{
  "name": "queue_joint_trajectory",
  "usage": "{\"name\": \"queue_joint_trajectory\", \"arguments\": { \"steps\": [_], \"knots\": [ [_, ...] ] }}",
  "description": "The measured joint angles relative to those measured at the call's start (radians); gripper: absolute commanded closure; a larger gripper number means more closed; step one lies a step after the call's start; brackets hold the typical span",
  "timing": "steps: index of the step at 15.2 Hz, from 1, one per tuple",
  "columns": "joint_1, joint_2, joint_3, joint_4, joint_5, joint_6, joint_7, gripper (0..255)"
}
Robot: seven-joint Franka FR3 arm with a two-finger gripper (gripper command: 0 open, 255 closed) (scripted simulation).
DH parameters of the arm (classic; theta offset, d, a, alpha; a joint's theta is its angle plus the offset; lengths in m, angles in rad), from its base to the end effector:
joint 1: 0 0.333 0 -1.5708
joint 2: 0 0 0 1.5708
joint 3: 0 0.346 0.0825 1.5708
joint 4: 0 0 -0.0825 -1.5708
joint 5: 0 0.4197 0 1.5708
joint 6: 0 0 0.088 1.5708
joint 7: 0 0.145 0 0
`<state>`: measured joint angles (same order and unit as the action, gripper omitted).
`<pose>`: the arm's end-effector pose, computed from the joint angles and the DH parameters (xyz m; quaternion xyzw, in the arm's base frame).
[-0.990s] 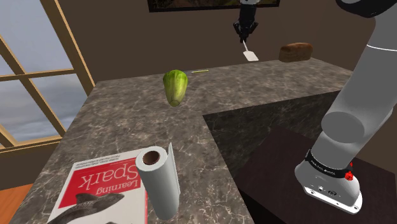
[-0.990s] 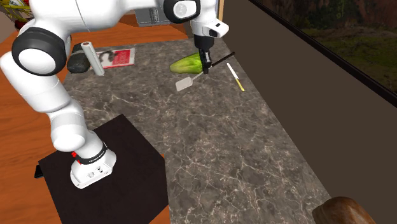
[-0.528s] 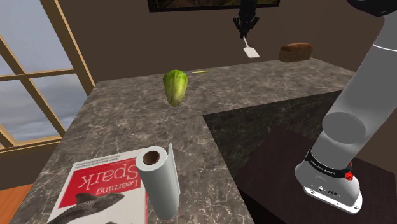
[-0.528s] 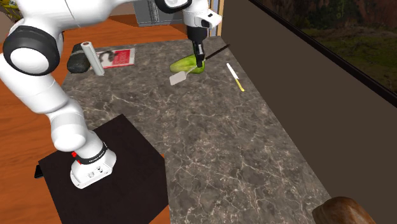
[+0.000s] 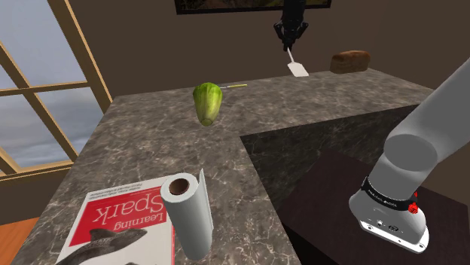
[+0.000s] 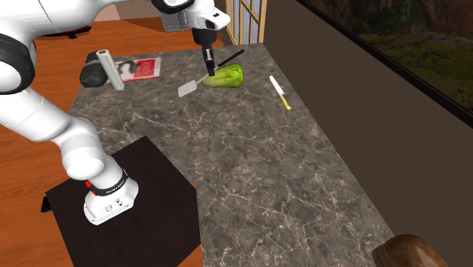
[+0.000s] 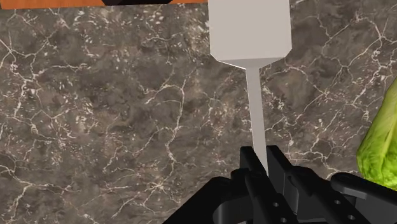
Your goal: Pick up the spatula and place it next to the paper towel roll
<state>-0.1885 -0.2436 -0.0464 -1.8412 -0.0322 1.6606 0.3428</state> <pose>0.4996 -0.1267 0.6206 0.9585 -0.2833 0.0319 0.0087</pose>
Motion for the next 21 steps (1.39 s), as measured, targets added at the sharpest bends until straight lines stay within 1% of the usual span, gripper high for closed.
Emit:
{"name": "queue_joint_trajectory", "arguments": {
  "steps": [5, 10, 11, 14, 17, 21],
  "knots": [
    [0.037, -0.129, 0.069, -0.125, 0.013, -0.007, 0.103, 255],
    [0.071, -0.225, 0.136, -0.194, 0.040, -0.035, 0.196, 255],
    [0.079, -0.254, 0.149, -0.224, 0.047, -0.034, 0.213, 255],
    [0.102, -0.294, 0.198, -0.238, 0.072, -0.059, 0.277, 255],
    [0.129, -0.358, 0.249, -0.287, 0.105, -0.073, 0.344, 255],
    [0.158, -0.390, 0.314, -0.294, 0.144, -0.093, 0.426, 255]
  ]
}}
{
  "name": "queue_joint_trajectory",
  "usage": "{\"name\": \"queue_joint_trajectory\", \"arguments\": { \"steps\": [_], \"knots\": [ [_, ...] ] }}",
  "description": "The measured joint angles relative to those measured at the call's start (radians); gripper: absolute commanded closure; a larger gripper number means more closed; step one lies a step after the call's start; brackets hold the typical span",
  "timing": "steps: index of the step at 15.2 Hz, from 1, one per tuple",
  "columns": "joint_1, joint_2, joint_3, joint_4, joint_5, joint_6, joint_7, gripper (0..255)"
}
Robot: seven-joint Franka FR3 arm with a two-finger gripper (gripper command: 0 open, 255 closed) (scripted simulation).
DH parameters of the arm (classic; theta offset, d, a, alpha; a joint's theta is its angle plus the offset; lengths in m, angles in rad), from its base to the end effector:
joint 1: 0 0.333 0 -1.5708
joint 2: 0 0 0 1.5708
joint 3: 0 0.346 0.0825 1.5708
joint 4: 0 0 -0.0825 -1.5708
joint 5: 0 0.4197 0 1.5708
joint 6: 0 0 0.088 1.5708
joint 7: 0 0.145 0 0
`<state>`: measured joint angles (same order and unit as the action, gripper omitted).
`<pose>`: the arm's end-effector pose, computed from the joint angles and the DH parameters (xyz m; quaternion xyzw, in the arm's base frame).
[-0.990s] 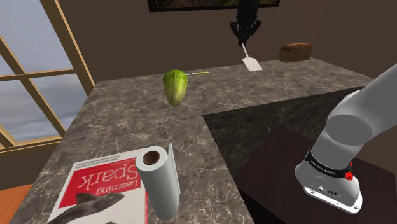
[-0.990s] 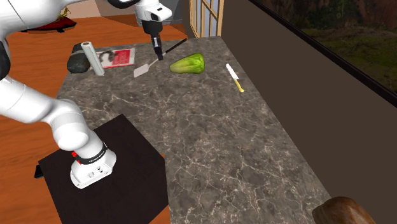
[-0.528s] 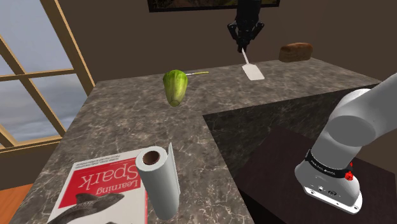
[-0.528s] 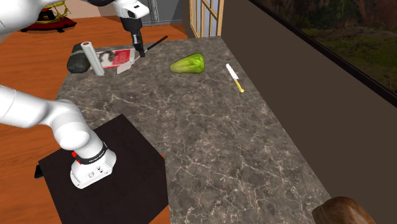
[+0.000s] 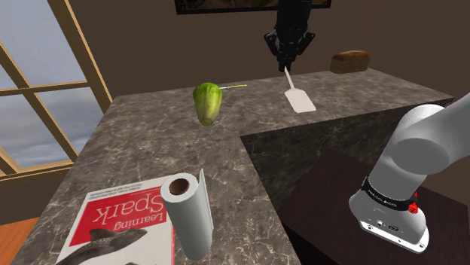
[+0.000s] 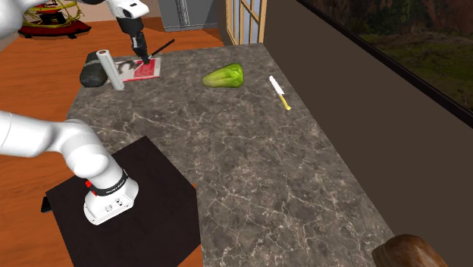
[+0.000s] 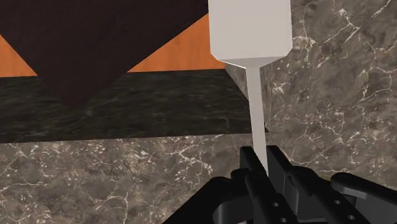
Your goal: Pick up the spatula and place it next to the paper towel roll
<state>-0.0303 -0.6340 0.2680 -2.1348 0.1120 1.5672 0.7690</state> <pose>0.3587 0.1314 0.6217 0.9585 -0.2832 0.0321 0.0090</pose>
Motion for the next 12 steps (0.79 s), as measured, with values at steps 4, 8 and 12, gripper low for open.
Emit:
{"name": "queue_joint_trajectory", "arguments": {
  "steps": [4, 8, 12],
  "knots": [
    [0.032, -0.029, 0.078, -0.008, 0.048, -0.012, 0.094, 255],
    [0.059, -0.039, 0.159, 0.013, 0.096, -0.032, 0.193, 255],
    [0.079, -0.038, 0.235, 0.038, 0.136, -0.042, 0.282, 255]
  ]
}}
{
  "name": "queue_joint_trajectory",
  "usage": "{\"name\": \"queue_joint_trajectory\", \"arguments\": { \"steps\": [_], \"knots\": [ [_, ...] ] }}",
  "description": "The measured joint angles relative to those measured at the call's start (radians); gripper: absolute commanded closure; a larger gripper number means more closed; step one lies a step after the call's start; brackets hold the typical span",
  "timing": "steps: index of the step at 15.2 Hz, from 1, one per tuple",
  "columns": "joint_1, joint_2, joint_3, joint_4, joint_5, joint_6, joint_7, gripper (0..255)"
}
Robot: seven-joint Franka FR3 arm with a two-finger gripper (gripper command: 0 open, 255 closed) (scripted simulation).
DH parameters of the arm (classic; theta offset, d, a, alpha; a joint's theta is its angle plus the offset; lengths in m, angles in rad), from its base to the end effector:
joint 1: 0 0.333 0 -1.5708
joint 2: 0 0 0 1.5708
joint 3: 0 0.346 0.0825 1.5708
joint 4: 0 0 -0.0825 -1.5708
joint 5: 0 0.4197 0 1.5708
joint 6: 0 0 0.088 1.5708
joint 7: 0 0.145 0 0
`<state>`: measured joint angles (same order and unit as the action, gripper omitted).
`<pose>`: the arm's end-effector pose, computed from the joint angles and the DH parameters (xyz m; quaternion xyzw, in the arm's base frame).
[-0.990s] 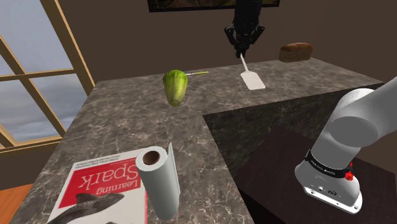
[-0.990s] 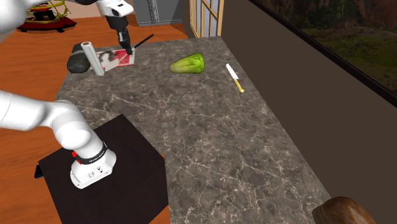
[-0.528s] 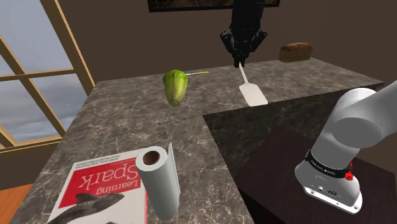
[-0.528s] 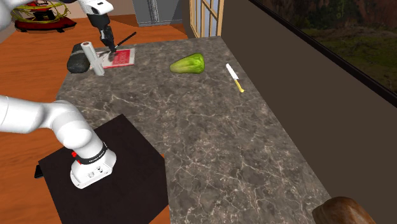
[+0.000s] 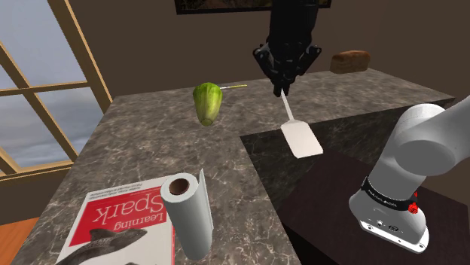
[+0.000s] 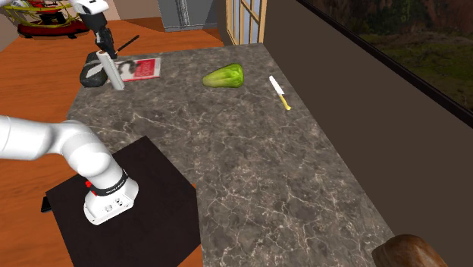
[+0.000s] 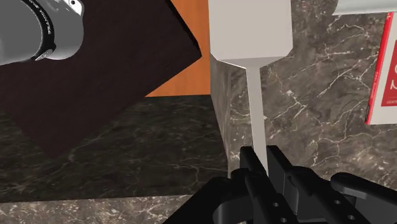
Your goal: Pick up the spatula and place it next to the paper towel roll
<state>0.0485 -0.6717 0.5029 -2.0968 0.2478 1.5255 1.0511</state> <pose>0.2800 0.2795 0.6185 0.9585 -0.2833 0.0320 0.0093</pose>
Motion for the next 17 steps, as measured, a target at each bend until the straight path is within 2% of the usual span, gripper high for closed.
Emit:
{"name": "queue_joint_trajectory", "arguments": {
  "steps": [8, 13, 17],
  "knots": [
    [0.011, 0.063, 0.190, 0.119, 0.063, -0.014, 0.208, 255],
    [-0.010, 0.132, 0.332, 0.220, 0.077, -0.014, 0.345, 255],
    [-0.019, 0.149, 0.375, 0.209, 0.081, 0.022, 0.373, 255]
  ]
}}
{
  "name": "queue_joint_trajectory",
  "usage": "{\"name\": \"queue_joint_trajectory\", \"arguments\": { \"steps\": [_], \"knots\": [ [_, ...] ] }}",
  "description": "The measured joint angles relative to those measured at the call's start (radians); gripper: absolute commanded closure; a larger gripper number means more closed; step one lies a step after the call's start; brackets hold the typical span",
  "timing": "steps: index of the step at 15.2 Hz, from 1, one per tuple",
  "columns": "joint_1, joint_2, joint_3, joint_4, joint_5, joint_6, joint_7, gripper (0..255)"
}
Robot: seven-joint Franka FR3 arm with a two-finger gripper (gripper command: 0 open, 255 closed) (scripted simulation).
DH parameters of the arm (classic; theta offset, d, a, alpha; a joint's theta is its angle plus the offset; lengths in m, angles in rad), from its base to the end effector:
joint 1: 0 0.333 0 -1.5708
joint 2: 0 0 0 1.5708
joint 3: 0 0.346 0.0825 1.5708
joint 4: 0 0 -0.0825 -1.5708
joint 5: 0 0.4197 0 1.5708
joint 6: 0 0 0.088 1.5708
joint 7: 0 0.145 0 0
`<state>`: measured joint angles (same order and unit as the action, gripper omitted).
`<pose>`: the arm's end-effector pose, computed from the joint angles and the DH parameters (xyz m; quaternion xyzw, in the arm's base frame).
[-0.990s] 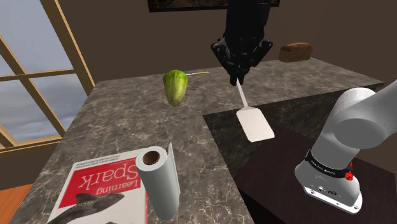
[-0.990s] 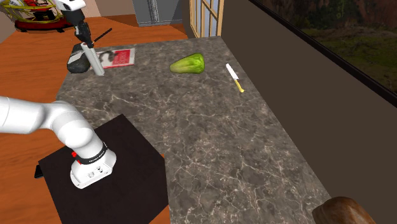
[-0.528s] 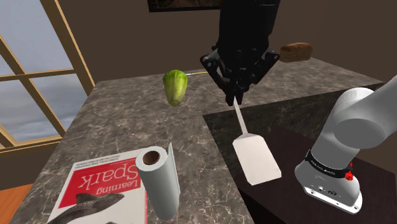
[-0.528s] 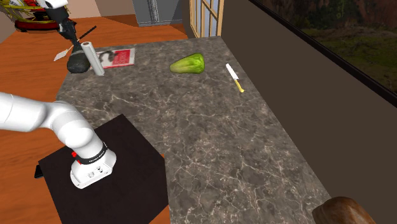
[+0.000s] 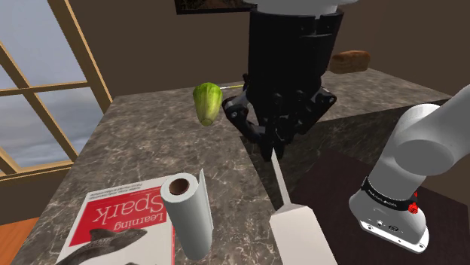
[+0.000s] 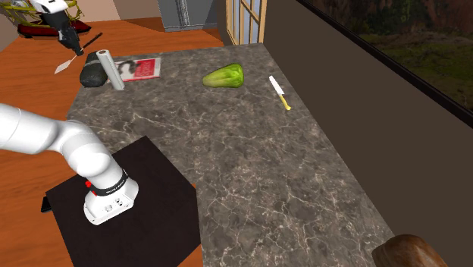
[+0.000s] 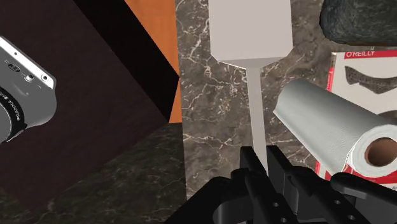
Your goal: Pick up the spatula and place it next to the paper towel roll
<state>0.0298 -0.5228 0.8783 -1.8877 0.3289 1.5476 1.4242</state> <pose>0.1884 0.4549 0.6052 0.9584 -0.2836 0.0319 0.0094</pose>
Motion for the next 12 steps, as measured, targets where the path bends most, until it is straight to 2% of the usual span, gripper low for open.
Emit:
{"name": "queue_joint_trajectory", "arguments": {
  "steps": [12],
  "knots": [
    [0.020, -0.031, 0.032, -0.173, 0.036, 0.150, -0.013, 255]
  ]
}}
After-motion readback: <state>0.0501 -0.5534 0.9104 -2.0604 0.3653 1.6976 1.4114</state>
